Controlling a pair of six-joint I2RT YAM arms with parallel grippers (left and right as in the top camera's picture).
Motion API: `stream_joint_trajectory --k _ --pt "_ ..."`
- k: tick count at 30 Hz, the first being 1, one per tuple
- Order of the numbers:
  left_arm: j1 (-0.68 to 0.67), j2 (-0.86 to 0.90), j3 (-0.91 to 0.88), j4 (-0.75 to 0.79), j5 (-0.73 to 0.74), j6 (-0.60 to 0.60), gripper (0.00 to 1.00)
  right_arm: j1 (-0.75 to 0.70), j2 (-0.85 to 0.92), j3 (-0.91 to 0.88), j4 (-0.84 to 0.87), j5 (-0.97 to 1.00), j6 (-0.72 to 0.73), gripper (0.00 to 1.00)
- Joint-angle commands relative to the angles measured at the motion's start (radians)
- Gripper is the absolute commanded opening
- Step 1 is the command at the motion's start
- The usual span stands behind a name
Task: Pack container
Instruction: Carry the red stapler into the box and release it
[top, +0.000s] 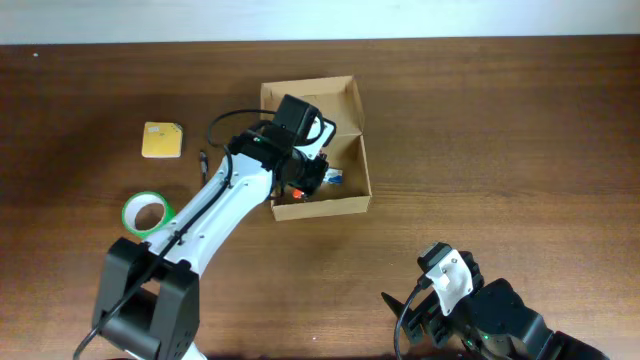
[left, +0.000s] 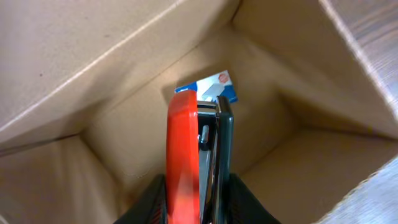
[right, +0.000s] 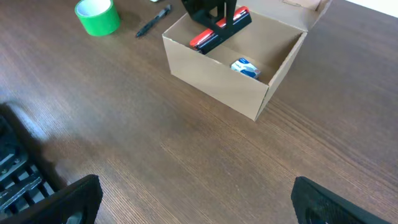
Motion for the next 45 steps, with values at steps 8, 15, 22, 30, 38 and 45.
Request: stream_joint_trajectory --k 8,15,22,30,38,45 --pt "-0.031 0.060 0.026 0.005 -0.050 0.096 0.06 -0.002 -0.002 -0.005 0.003 0.012 0.008 0.99" --pt "-0.049 0.098 0.026 0.005 -0.101 0.103 0.06 -0.002 -0.002 -0.005 0.003 0.012 0.008 0.99" --pt "-0.049 0.112 0.026 0.025 -0.118 0.103 0.15 -0.002 -0.002 -0.005 0.003 0.012 0.008 0.99" --pt "-0.048 0.112 0.026 0.092 -0.127 0.103 0.41 -0.002 -0.002 -0.005 0.003 0.012 0.008 0.99" --pt "-0.049 0.112 0.026 0.103 -0.126 0.102 0.55 -0.002 -0.002 -0.005 0.003 0.012 0.008 0.99" --pt "-0.048 0.110 0.031 0.102 -0.126 0.101 0.84 -0.002 -0.002 -0.005 0.003 0.012 0.008 0.99"
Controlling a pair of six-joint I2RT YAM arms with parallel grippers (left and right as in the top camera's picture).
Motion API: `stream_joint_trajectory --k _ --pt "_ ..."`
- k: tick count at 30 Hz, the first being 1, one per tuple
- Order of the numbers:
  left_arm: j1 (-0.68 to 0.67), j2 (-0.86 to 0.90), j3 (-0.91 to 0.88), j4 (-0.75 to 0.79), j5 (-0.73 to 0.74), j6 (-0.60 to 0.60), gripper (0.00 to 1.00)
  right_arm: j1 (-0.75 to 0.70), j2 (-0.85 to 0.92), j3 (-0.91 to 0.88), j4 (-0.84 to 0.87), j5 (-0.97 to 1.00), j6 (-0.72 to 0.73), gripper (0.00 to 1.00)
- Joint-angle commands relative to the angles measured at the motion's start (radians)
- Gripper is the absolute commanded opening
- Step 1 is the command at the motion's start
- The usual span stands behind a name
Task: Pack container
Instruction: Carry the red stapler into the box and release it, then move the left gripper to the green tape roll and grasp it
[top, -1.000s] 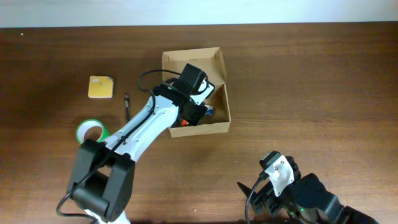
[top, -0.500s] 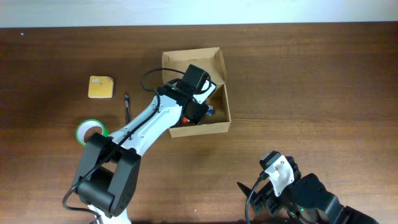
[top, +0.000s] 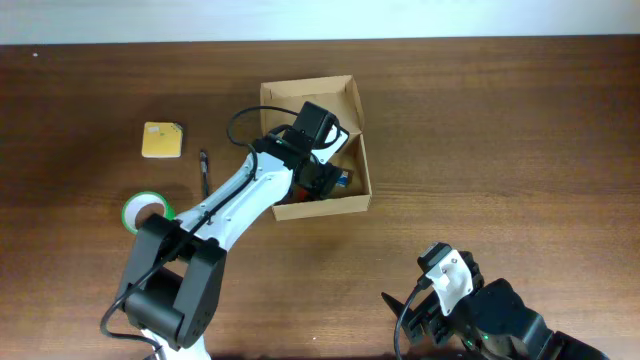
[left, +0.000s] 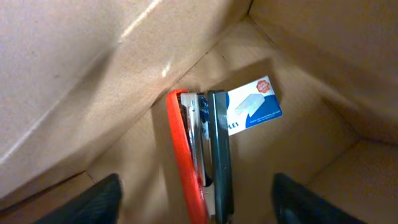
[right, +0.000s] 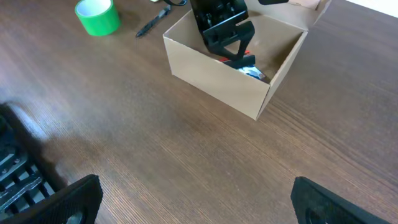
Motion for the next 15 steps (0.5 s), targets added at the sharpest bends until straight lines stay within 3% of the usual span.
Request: stream_joint_trajectory --k 1,6,9,15 --pt "-0.003 -0.003 0.029 0.000 -0.007 -0.006 0.86 -0.002 -0.002 -0.005 0.003 0.012 0.008 0.99" --pt "-0.002 -0.060 0.095 -0.031 -0.019 -0.017 0.97 -0.002 -0.002 -0.005 0.003 0.012 0.008 0.99" --pt "0.012 -0.125 0.158 -0.086 -0.122 -0.059 1.00 -0.002 -0.002 -0.005 0.003 0.012 0.008 0.99" --pt "0.132 -0.284 0.213 -0.352 -0.177 -0.135 1.00 -0.002 -0.002 -0.005 0.003 0.012 0.008 0.99"
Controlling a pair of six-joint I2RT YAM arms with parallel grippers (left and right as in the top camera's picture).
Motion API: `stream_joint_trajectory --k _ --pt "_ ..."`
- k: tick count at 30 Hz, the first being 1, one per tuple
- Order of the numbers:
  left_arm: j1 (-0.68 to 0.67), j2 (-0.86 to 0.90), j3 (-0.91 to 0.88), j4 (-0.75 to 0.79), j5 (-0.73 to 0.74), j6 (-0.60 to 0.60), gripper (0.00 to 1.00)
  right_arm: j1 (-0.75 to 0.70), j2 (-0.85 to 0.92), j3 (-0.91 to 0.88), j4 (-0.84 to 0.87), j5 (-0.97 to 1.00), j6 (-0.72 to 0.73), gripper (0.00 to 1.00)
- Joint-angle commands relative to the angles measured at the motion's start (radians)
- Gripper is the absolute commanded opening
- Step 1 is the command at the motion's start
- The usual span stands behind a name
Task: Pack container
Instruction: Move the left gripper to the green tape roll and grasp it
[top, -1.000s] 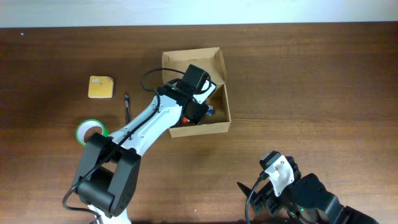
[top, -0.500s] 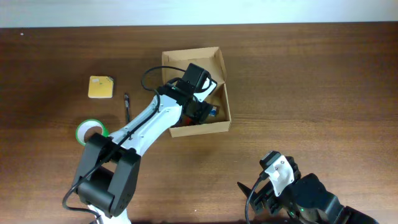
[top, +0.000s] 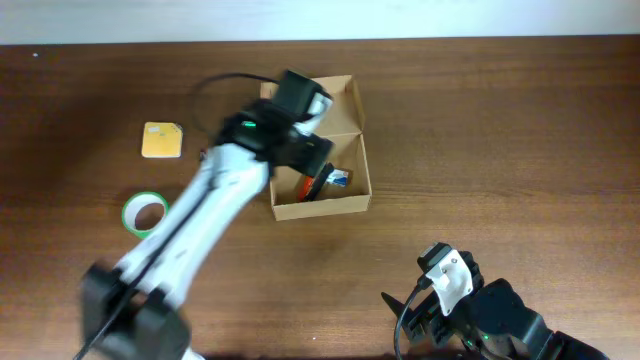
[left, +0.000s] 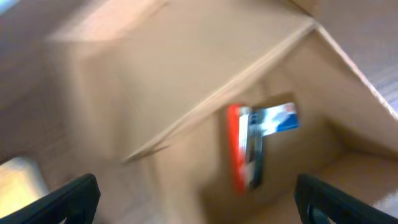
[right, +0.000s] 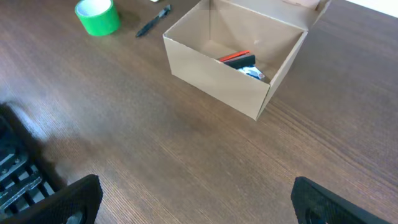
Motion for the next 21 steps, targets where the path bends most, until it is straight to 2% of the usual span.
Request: stream_joint_trajectory --k 1,4,9,14,21 --pt "0.092 -0.126 0.021 -0.124 -0.052 -0.087 1.00 -0.002 -0.002 -0.005 0.003 0.012 0.008 0.99" --pt "0.163 -0.208 0.010 -0.245 -0.053 -0.099 1.00 -0.002 -0.002 -0.005 0.003 0.012 0.008 0.99" --pt "0.241 -0.304 -0.071 -0.320 -0.037 -0.100 1.00 -0.002 -0.002 -0.005 0.003 0.012 0.008 0.99" --pt "0.274 -0.350 -0.238 -0.280 -0.027 -0.154 1.00 -0.002 -0.002 -0.005 0.003 0.012 0.008 0.99" --pt "0.338 -0.353 -0.468 -0.133 -0.028 -0.219 1.00 -0.002 -0.002 -0.005 0.003 0.012 0.008 0.99"
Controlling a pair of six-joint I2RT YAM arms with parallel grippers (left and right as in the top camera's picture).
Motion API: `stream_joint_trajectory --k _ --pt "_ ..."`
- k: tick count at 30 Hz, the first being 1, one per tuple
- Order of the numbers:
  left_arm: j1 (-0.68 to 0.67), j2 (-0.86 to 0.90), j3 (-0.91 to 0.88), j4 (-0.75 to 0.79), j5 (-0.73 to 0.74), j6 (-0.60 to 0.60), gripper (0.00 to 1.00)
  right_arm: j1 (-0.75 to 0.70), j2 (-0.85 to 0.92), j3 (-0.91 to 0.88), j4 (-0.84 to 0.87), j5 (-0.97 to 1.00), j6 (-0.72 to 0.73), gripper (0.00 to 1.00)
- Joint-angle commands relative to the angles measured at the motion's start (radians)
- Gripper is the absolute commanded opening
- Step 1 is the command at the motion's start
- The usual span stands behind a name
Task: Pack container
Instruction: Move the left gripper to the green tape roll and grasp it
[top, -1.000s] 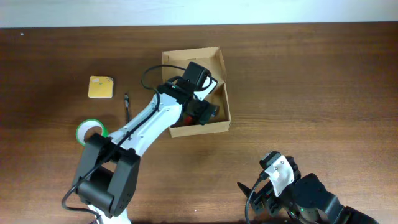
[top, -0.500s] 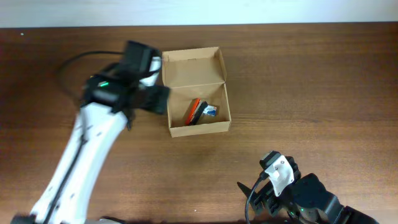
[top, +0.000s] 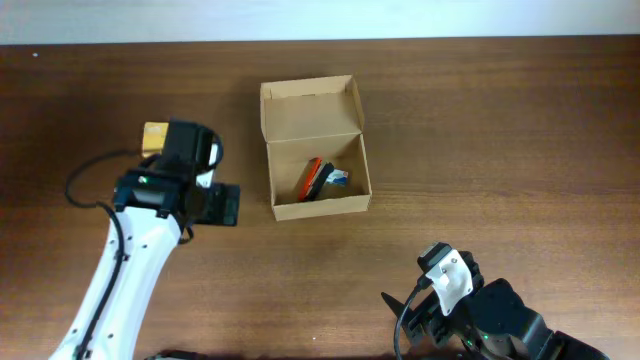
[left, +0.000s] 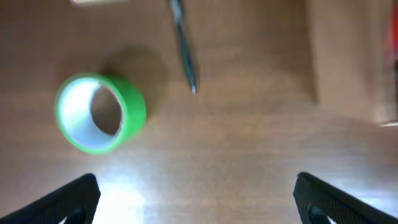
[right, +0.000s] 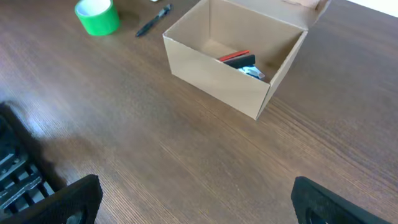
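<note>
The open cardboard box (top: 357, 160) stands mid-table. In it a red and black stapler (top: 312, 180) lies beside a small blue and white staple box (top: 338, 178); both also show in the right wrist view, stapler (right: 236, 58) and staple box (right: 254, 72). My left gripper (left: 199, 205) is open and empty over the bare table, left of the box. Below and ahead of it lie a green tape roll (left: 99, 112) and a black pen (left: 183, 46), blurred. My right gripper (right: 199, 202) stands open and empty at the near right, far from the box (right: 214, 81).
A yellow pad (top: 153, 135) lies at the left, partly behind the left arm (top: 135, 250). The tape roll (right: 96, 15) and pen (right: 153, 20) sit left of the box. The box lid flap (top: 308, 97) stands open at the far side.
My left gripper, open, has moved from above the box to the table on its left, over the tape roll and pen. The stapler stays in the box. The right arm has not moved.
My left gripper was shut on the stapler inside the box. Then it was open, with the stapler lying on the box floor beside the staple box. Then it was above the box, and now it is over the table to the left.
</note>
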Motion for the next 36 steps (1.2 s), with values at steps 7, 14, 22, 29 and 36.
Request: stream_joint_trajectory --k 7,14,22,29,36 --pt "0.117 -0.007 -0.179 0.121 0.003 -0.096 1.00 -0.002 -0.002 -0.004 0.003 0.012 0.008 0.99" --pt "0.190 -0.006 -0.210 0.148 0.002 -0.095 1.00 -0.002 -0.002 -0.004 0.003 0.012 0.008 0.99" --pt "0.241 0.029 -0.211 0.247 0.032 -0.015 1.00 -0.002 -0.002 -0.004 0.003 0.012 0.008 0.99" --pt "0.243 0.149 -0.211 0.307 0.070 0.029 1.00 -0.002 -0.002 -0.004 0.002 0.012 0.008 0.99" --pt "0.243 0.286 -0.211 0.357 0.070 0.037 1.00 -0.002 -0.002 -0.004 0.002 0.012 0.008 0.99"
